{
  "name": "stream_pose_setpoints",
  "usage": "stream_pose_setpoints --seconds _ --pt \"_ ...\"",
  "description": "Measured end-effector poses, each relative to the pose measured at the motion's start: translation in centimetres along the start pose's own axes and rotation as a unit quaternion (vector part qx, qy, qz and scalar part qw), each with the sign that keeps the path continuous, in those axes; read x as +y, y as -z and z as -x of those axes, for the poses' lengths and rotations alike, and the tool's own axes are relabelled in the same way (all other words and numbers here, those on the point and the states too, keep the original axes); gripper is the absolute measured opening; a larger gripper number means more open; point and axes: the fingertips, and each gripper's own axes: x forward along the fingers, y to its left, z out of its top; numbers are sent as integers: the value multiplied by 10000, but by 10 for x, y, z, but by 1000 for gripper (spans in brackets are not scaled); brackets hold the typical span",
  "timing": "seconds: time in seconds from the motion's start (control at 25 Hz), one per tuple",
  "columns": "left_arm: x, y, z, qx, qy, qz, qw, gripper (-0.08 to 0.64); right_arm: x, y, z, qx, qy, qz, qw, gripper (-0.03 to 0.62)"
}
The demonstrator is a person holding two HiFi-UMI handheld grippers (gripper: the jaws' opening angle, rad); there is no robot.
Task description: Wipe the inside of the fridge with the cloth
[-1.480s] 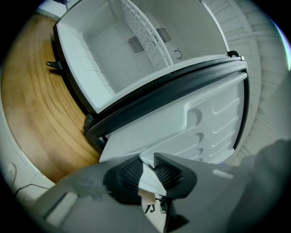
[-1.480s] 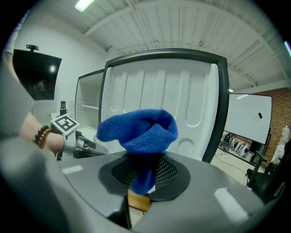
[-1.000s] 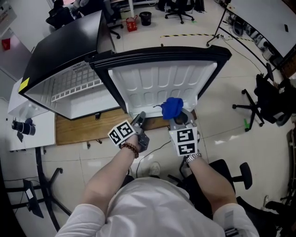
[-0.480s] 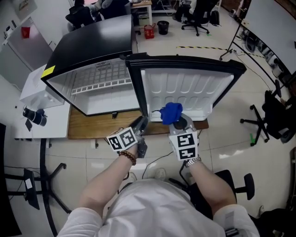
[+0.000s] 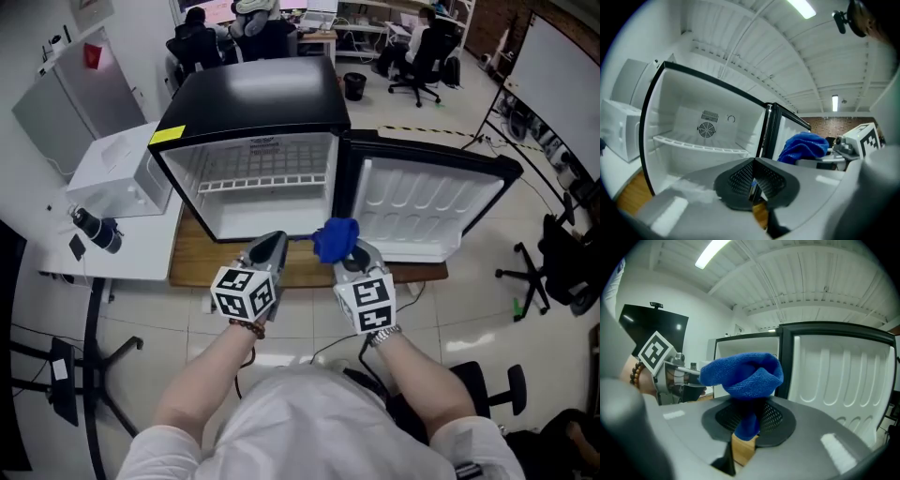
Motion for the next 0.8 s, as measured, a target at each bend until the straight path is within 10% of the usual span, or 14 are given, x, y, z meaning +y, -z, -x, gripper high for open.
stream_pose_setpoints --seconds 0.28,0.8 --pt "21 -27 45 -59 147 -892 9959 0 60 -26 -20 -148 -82 -41 9998 66" --pt "46 -32 84 -64 307 -1171 9926 0 115 -44 -32 -231 0 8 9997 64"
